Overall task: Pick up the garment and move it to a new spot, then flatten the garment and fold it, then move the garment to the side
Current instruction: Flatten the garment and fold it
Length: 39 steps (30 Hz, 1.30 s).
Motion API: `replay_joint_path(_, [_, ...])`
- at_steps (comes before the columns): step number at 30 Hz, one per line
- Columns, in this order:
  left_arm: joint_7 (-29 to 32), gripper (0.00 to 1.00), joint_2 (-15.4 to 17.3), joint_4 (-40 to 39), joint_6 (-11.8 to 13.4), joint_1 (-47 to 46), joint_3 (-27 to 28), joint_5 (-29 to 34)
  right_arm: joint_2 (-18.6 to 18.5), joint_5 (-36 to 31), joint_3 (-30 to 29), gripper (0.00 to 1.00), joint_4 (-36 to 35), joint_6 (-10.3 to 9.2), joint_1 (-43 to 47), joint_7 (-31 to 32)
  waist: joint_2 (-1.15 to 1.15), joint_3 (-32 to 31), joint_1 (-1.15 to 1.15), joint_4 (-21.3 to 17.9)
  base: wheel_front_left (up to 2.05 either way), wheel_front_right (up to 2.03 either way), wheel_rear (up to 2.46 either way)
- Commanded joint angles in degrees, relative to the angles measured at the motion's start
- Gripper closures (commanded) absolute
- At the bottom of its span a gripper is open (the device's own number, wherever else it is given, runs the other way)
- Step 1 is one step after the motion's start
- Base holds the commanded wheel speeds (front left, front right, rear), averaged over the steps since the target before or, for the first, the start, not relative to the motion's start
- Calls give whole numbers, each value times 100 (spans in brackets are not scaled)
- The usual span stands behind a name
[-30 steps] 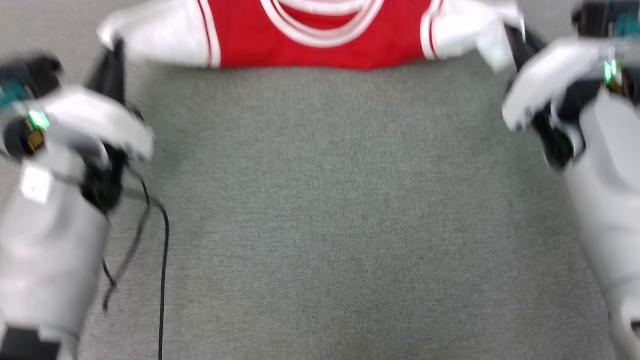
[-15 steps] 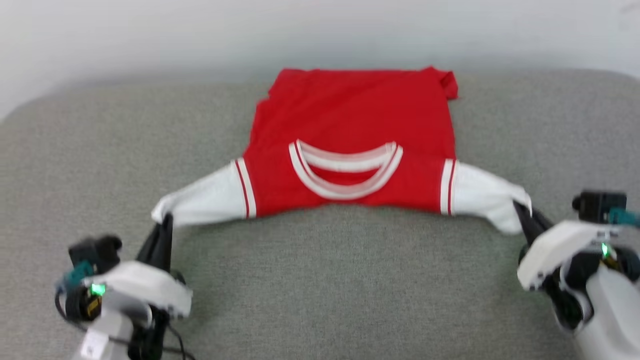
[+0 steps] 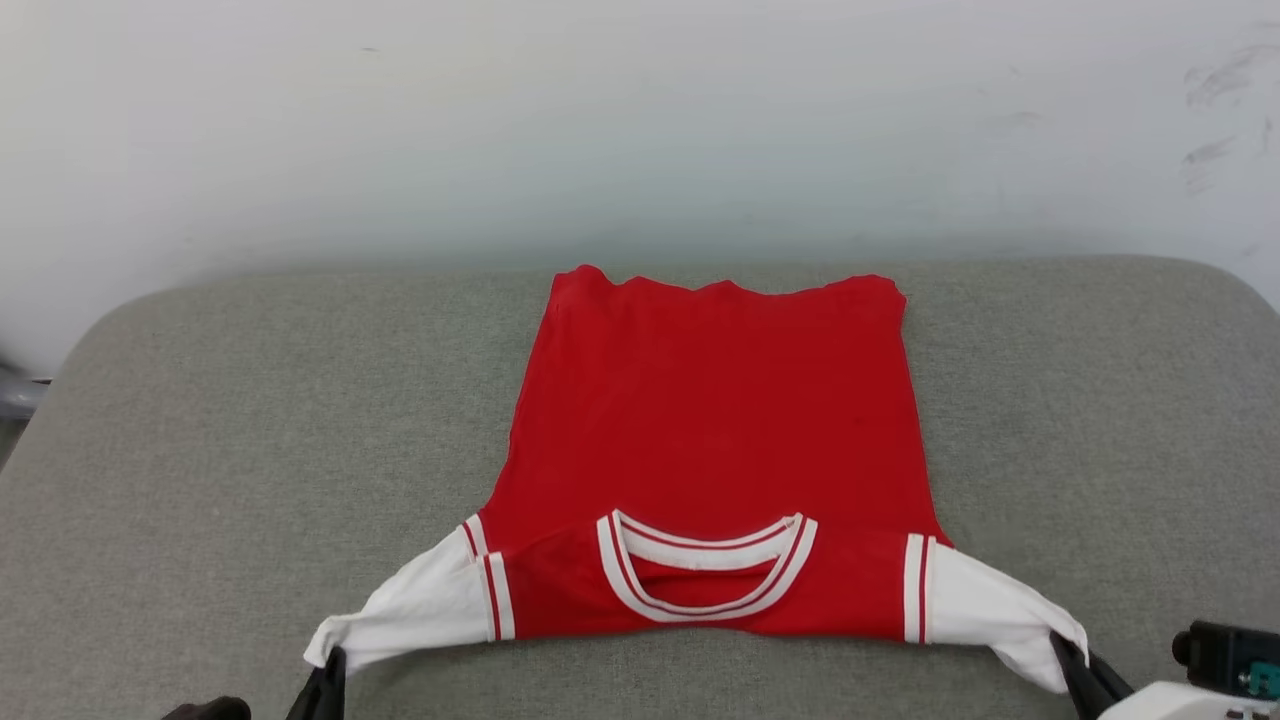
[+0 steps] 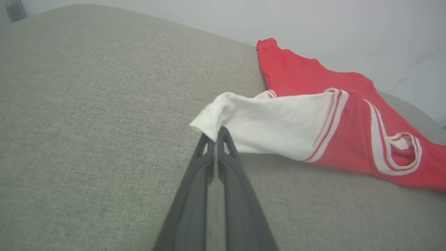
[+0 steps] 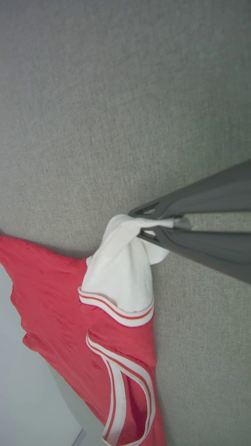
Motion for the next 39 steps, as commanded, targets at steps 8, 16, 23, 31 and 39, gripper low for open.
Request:
replay_joint_path(8, [-13, 100, -21, -229, 100, 517, -5, 74, 390, -329, -461, 100, -868, -4, 1071, 319, -1, -131, 2, 88, 0, 0, 0])
replay_joint_path(16, [-13, 100, -85, -516, -18, 369, -62, 461, 377, -476, -409, 0, -1153, -4, 875, 237, -1, -103, 2, 154, 0, 0, 0])
replay_joint_path(23, [-13, 100, -202, -734, -131, 181, -115, 753, 200, -527, -743, 0, -701, -4, -237, 14, -1, 76, 2, 345, 0, 0, 0])
replay_joint_path(31, [-13, 100, -324, -1207, -307, -248, -214, 1119, -360, -551, -1126, 0, 687, -3, -2102, 502, -1, 797, 2, 830, 0, 0, 0])
replay_joint_path(39, [-13, 100, -537, -1606, -520, -910, -317, 1368, -886, -696, -1112, 0, 1677, -3, -3881, 1719, -1, 1825, 2, 1290, 0, 0, 0])
